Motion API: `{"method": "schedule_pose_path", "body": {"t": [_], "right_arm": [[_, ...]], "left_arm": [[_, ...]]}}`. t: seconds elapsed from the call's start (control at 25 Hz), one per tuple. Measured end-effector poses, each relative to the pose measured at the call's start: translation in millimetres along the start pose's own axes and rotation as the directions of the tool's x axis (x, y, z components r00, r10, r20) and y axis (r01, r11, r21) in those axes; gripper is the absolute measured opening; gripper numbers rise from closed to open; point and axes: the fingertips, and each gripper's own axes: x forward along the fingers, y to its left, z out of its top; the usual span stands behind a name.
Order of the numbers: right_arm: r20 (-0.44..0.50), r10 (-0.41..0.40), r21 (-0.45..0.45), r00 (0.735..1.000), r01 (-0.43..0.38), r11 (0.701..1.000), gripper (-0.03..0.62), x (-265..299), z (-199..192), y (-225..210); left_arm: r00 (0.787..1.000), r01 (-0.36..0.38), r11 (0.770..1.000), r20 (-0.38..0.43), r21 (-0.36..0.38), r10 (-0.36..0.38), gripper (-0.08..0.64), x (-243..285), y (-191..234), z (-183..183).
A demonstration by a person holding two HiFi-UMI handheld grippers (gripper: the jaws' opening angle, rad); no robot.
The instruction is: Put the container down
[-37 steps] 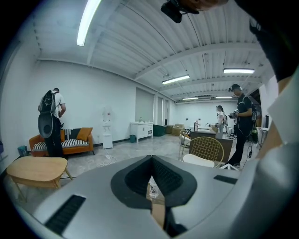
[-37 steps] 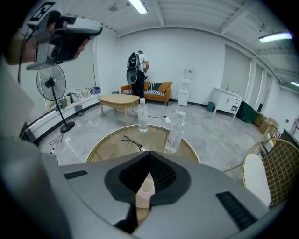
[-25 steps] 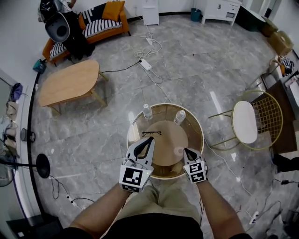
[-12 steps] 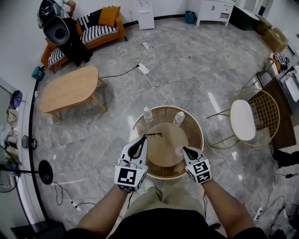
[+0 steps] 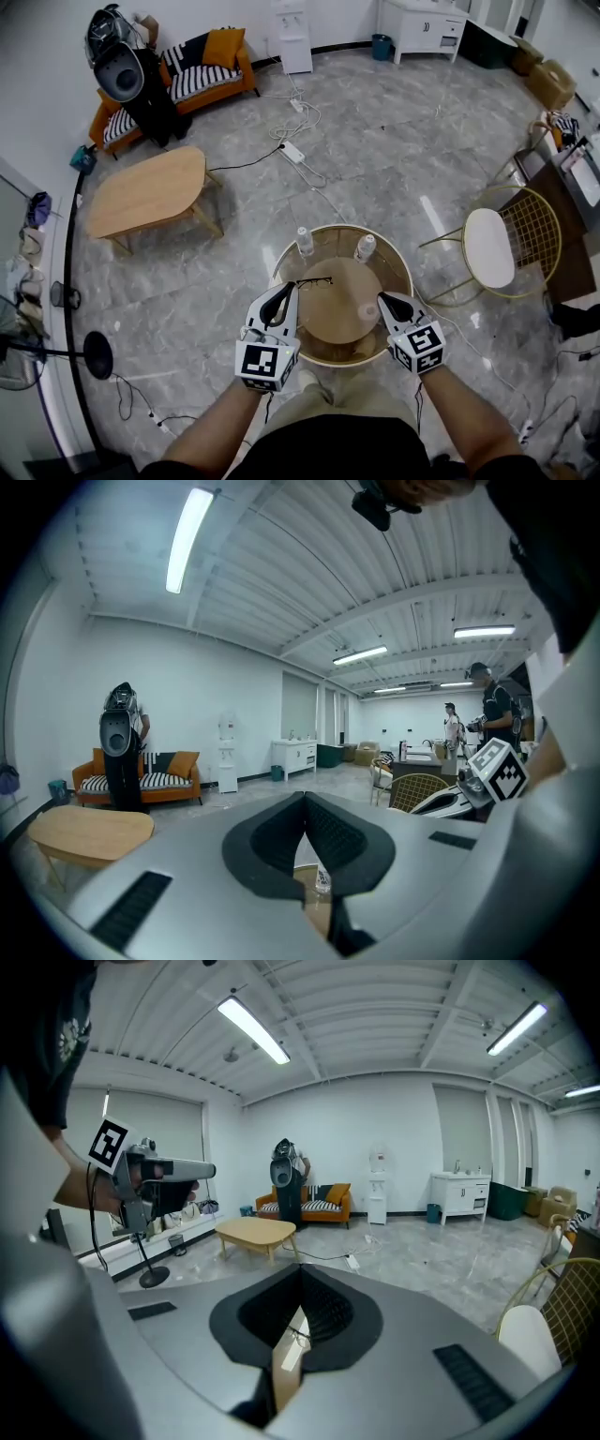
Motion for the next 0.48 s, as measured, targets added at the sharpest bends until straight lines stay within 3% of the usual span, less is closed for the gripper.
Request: {"method": "schedule_pose_path", "body": {"t": [0.48], "right_arm": [[0.105, -0.018, -0.068, 0.994, 0.025, 0.997, 0.014, -23.7, 71.9, 13.5]], "left_arm": [[0.999, 0.013, 0.999, 0.044, 0.029, -0.015, 0.015, -14.3, 5.2, 37.7]]}}
